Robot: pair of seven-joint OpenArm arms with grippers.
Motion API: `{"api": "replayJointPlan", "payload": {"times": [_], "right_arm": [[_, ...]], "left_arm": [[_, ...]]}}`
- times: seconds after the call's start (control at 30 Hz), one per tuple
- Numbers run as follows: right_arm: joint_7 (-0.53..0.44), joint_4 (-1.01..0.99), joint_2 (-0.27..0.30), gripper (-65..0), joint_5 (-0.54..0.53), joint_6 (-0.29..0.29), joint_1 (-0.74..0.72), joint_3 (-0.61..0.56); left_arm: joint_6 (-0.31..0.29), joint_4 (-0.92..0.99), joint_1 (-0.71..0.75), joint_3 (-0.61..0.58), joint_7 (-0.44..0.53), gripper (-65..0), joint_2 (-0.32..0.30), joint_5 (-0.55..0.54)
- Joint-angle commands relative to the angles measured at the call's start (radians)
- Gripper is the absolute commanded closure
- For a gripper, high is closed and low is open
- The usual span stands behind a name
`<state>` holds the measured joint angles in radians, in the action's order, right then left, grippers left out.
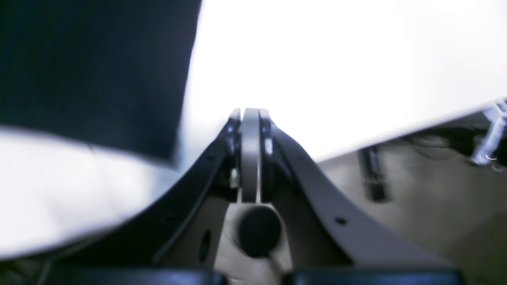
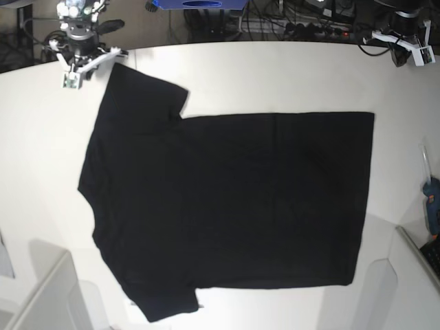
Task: Fold the T-shirt properly
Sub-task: 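Lower both grippers onto the shirt's shoulder corners and grasp them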
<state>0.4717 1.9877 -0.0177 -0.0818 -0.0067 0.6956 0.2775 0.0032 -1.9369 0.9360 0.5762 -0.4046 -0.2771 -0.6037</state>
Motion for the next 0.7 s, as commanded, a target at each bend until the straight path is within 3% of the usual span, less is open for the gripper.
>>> {"api": "replayJointPlan", "payload": {"times": [0.0, 0.13, 0.3, 0.43, 0.47, 0.57, 0.67], "right_arm": [[-0.018, 0.015, 0.006, 0.0, -0.026, 0.003, -0.011, 0.002], [-0.018, 0.012, 0.006, 0.0, -0.180, 0.003, -0.053, 0.004], [-0.018, -0.005, 0.008, -24.5, -0.338, 0.003, -0.089, 0.004], [-0.018, -0.037, 0.009, -35.1, -0.404, 0.003, -0.130, 0.004], [-0.018, -0.052, 0.017, -36.5, -0.411, 0.003, -0.147, 0.006], [-0.018, -0.127, 0.046, -37.2, -0.470, 0.003, -0.192, 0.052], [-0.017, -0.216, 0.088, -37.2, -0.562, 0.003, -0.221, 0.099]], "left_arm": [[0.001, -0.014, -0.016, 0.026, 0.000, 0.0, -0.017, 0.001], [0.001, -0.012, -0.110, 0.117, -0.049, 0.0, -0.006, 0.001], [-0.025, -0.009, -0.180, 0.132, -0.055, 0.0, -0.001, -0.006], [-0.064, 0.015, -0.205, 0.133, -0.055, 0.0, 0.003, -0.008], [-0.070, 0.020, -0.209, 0.135, -0.055, -2.5, 0.011, -0.008], [-0.073, 0.023, -0.222, 0.136, -0.055, -28.8, 0.022, -0.008], [-0.093, 0.024, -0.223, 0.133, -0.055, -48.4, 0.025, -0.009]]}}
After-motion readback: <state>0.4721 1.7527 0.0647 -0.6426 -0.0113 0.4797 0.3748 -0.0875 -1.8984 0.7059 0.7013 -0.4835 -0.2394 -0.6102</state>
